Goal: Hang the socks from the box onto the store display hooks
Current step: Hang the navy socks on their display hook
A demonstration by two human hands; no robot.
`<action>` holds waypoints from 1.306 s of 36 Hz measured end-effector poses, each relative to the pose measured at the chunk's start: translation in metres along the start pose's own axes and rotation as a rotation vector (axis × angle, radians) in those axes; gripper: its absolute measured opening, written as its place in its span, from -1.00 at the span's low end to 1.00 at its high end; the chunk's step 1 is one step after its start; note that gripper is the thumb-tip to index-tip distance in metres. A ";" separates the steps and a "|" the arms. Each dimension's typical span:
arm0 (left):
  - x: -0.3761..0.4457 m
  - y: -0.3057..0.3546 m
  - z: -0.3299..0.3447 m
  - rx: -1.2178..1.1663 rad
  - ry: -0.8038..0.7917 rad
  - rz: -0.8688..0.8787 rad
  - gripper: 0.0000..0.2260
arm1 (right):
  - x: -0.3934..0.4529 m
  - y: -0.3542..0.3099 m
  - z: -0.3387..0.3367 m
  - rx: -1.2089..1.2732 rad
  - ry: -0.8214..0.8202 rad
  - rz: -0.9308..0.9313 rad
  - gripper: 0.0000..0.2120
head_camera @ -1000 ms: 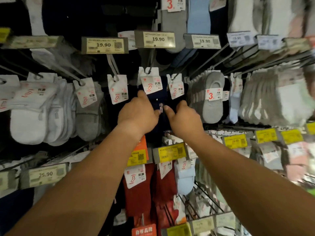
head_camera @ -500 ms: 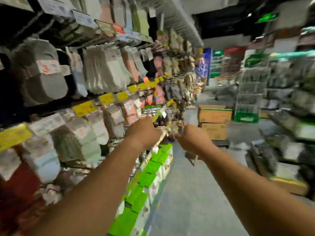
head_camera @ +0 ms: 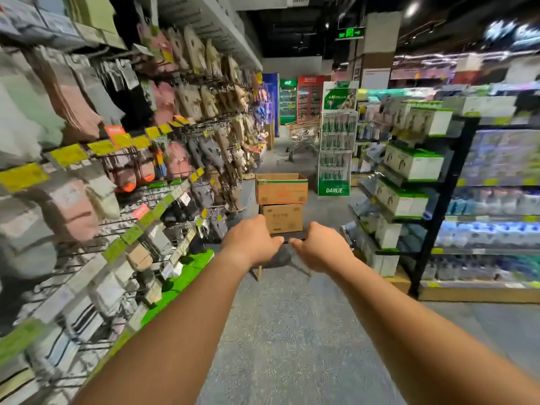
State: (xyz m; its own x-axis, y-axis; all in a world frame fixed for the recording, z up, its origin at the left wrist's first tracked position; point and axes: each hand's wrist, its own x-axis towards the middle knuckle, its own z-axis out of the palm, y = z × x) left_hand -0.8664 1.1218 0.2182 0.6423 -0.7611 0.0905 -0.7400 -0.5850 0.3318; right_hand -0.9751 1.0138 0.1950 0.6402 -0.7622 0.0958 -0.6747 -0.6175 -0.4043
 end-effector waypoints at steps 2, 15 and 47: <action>0.024 -0.004 0.007 -0.005 0.003 -0.022 -0.56 | 0.026 0.004 0.009 0.006 -0.008 0.015 -0.54; 0.239 -0.051 0.044 -0.039 -0.073 -0.036 -0.72 | 0.243 0.012 0.079 0.065 -0.077 0.105 -0.51; 0.863 -0.081 0.189 -0.056 -0.212 -0.201 -0.61 | 0.874 0.080 0.206 0.033 -0.296 0.017 -0.57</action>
State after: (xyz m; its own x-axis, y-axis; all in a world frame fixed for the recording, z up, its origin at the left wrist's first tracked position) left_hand -0.2898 0.4593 0.0921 0.7143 -0.6768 -0.1780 -0.5867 -0.7177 0.3751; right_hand -0.3942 0.3379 0.0591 0.7117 -0.6794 -0.1784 -0.6767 -0.5951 -0.4336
